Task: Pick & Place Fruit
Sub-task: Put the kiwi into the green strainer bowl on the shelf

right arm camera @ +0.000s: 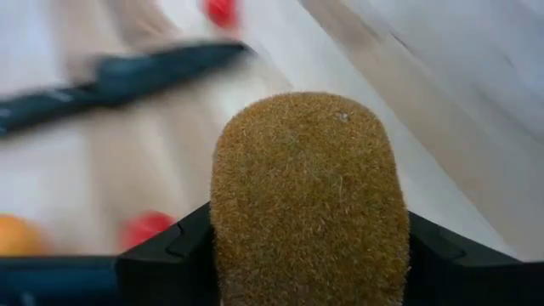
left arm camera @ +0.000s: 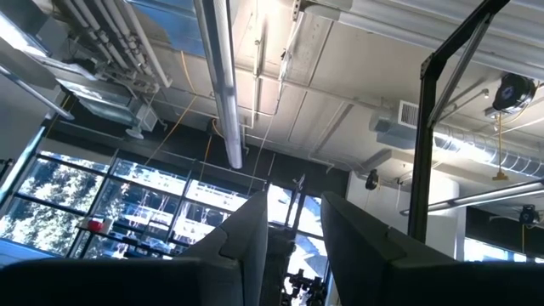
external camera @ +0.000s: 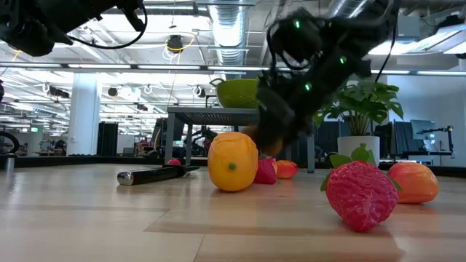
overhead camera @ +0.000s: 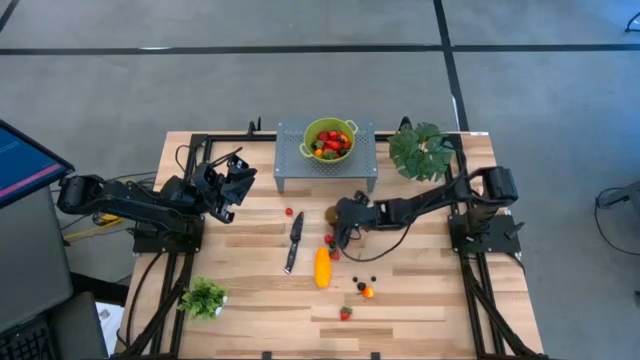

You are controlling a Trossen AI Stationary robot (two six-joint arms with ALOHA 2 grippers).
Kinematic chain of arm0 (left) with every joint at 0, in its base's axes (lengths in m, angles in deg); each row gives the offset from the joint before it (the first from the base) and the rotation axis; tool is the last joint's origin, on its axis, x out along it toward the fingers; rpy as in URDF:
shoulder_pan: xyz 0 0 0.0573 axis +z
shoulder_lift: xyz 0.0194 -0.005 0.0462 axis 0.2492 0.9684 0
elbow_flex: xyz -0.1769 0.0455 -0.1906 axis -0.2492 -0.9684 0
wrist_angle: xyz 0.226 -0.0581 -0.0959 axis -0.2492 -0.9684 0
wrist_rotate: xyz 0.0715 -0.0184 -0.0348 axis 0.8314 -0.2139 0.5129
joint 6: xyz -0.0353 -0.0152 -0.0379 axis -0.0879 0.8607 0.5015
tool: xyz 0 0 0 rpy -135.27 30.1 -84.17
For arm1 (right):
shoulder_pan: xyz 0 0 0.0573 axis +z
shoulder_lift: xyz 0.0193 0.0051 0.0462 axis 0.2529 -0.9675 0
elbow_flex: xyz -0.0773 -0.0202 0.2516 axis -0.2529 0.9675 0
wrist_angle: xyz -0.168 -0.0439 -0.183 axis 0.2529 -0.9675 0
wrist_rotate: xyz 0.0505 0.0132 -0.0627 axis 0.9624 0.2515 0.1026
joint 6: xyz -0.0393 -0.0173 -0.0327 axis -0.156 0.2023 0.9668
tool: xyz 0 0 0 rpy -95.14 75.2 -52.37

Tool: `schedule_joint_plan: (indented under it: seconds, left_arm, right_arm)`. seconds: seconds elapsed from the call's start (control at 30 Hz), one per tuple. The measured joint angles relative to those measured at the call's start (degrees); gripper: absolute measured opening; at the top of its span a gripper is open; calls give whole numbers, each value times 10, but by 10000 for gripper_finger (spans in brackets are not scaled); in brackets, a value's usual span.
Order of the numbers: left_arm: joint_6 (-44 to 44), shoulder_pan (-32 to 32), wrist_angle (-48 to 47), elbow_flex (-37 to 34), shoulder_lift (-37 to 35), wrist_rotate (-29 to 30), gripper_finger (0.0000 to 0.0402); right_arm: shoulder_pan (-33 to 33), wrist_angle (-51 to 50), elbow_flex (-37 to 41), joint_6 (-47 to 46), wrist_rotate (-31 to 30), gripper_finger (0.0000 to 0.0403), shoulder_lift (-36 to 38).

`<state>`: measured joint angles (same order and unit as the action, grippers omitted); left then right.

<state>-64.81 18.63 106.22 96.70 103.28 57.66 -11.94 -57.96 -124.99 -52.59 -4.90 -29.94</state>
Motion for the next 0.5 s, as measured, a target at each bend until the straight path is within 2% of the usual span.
schedule_joint_plan:
  seconds: [0.27,0.5]
  left_arm:
    - [0,0,0,0,0,0,106]
    - [0,0,0,0,0,-2,106]
  right_arm:
    - [22,-69,-129,100,-8,226,0]
    - [-7,-185,-296,202,-10,229,0]
